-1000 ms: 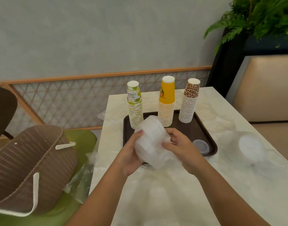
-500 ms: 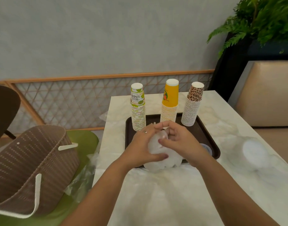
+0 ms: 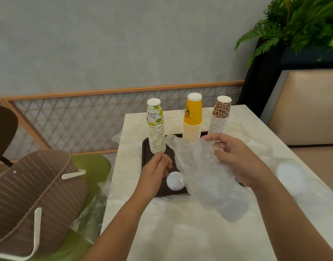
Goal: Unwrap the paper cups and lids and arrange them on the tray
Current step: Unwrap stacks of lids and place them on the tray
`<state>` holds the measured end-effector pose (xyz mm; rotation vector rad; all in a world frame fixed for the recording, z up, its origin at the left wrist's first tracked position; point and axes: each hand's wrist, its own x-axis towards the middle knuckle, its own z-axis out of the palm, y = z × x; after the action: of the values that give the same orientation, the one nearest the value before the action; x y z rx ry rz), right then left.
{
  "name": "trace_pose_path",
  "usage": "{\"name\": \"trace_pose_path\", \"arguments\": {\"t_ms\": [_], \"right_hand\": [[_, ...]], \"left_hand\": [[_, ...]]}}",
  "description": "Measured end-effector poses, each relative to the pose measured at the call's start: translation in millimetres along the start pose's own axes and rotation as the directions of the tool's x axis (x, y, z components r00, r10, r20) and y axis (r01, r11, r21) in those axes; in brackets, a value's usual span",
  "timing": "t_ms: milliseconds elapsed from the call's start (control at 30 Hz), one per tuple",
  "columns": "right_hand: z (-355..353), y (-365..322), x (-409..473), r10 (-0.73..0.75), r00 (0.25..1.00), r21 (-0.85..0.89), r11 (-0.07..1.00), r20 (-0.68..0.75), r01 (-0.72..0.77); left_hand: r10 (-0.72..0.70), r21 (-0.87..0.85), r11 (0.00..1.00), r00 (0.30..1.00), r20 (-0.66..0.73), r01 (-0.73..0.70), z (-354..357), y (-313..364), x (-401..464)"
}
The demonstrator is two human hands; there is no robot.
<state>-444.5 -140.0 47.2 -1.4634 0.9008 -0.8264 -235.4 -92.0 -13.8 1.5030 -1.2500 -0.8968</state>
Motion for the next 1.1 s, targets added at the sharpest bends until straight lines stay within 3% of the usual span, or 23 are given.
{"name": "trace_pose_path", "arguments": {"t_ms": [67,133,167,267,467,567,667,733,767,833,900,933,1033,1067,1100], "right_hand": [[6,4,0,-0.021,0.999,-0.071,0.997,-0.033,0.018],[14,8,1,-0.04,0.998,-0.156,0.987,-0.045,0.032],[18,10,2,-0.049,0.997,-0.17,0.985,-0.053,0.04],[30,15,6,-0.078,0.989,-0.138,0.989,-0.125,0.06],[31,14,7,-0.108,0.976,-0.072,0.993,-0.187,0.096],[20,9,3,-0.113,0.98,-0.327,0.944,-0.165,0.053],[8,10,2,-0.071,0.996,-0.69,0.723,-0.05,0.017],[5,15,6,-0.047,0.998,-0.805,0.593,-0.038,-0.003],[4,21,8,-0.04,0.998,-0.803,0.596,-0.054,-0.02],[4,34,9,-0.002,0.994,-0.649,0.758,-0.11,-0.07],[6,43,10,0.111,0.981,-0.317,0.936,-0.158,-0.156],[8,48,11,0.178,0.969,-0.161,0.965,-0.171,-0.206],[16,56,13,0.325,0.938,0.25,0.924,-0.121,-0.288],[21,54,13,0.341,0.937,0.367,0.883,-0.075,-0.292],[25,54,14,0.346,0.938,0.458,0.838,-0.028,-0.296]], "left_hand": [[-0.16,-0.199,0.966,0.986,0.046,0.166,12,17,6],[-0.241,-0.242,0.933,0.961,0.133,0.268,15,29,6],[-0.254,-0.165,0.944,0.949,0.188,0.286,16,33,7],[-0.148,0.127,0.986,0.915,0.376,0.108,17,38,-2],[-0.096,0.024,0.995,0.98,0.174,0.094,15,31,2],[-0.138,-0.051,0.989,0.99,-0.021,0.136,7,25,7],[-0.284,-0.468,0.844,0.959,0.023,0.261,-5,16,16],[-0.318,-0.66,0.66,0.93,0.187,0.358,-18,18,19],[-0.313,-0.728,0.556,0.913,0.262,0.4,-23,21,18],[-0.312,-0.795,0.435,0.899,0.308,0.423,-27,24,19],[-0.344,-0.804,0.444,0.904,0.255,0.396,-28,27,14],[-0.346,-0.806,0.456,0.91,0.229,0.376,-30,26,13],[-0.325,-0.84,0.312,0.88,0.345,0.444,-38,35,3],[-0.31,-0.819,0.375,0.892,0.33,0.434,-42,35,-2],[-0.298,-0.763,0.514,0.916,0.27,0.392,-43,36,-7]]}}
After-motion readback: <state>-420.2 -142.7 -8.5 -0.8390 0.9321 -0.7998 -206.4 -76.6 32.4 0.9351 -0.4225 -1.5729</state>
